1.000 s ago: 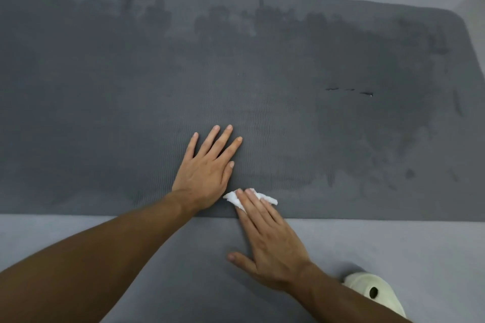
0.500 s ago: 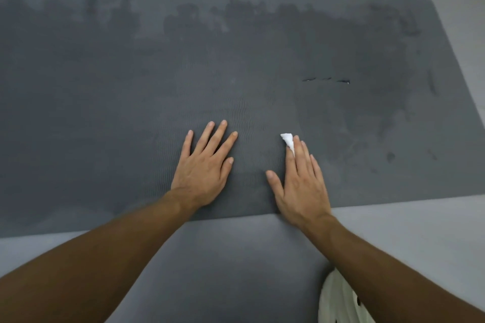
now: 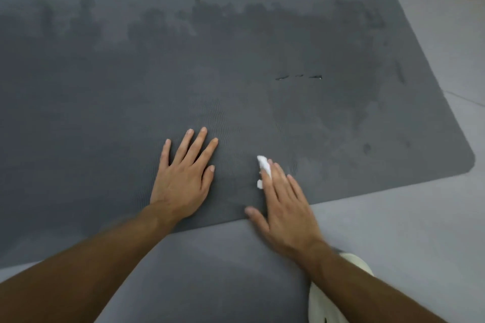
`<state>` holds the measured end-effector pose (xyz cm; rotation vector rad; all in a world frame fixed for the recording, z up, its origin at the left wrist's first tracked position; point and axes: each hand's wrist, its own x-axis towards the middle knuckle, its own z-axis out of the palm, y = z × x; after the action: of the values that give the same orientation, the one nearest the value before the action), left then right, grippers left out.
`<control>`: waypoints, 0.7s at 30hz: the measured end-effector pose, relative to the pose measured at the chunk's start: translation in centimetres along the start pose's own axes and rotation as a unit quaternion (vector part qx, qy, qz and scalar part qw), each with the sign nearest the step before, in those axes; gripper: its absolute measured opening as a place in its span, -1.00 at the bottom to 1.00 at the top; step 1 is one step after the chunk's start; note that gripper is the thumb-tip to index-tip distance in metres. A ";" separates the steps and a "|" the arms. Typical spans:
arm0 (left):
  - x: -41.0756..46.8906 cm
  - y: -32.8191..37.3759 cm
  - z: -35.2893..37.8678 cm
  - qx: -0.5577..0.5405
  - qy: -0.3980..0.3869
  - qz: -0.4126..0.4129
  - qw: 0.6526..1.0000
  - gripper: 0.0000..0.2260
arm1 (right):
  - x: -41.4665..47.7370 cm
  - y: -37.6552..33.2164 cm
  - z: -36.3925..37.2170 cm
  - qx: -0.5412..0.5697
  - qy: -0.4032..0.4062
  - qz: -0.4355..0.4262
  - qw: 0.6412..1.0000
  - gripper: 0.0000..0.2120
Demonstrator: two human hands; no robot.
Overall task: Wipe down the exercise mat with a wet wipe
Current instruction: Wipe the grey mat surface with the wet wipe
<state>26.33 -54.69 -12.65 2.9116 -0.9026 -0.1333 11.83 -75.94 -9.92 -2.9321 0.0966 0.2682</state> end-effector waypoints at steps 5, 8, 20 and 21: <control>0.0 0.1 0.1 0.002 0.009 0.002 1.000 -0.48 | 0.9 6.6 -1.4 -0.050 0.004 0.155 0.987 -0.13; -0.1 0.2 0.0 -0.002 0.007 0.000 1.000 -0.47 | 0.9 5.8 -1.4 -0.007 0.012 0.154 0.988 -0.11; 0.4 3.6 0.4 -0.026 0.001 -0.008 1.000 -0.47 | -0.6 -1.4 0.7 0.037 0.000 -0.041 0.998 -0.19; 0.5 3.7 0.4 -0.022 0.000 -0.007 1.000 -0.47 | -0.2 -0.2 0.4 0.039 0.004 -0.017 0.999 -0.20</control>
<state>24.61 -57.98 -12.71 2.8779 -0.8685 -0.1535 11.53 -75.68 -10.28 -2.8543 0.0577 0.2408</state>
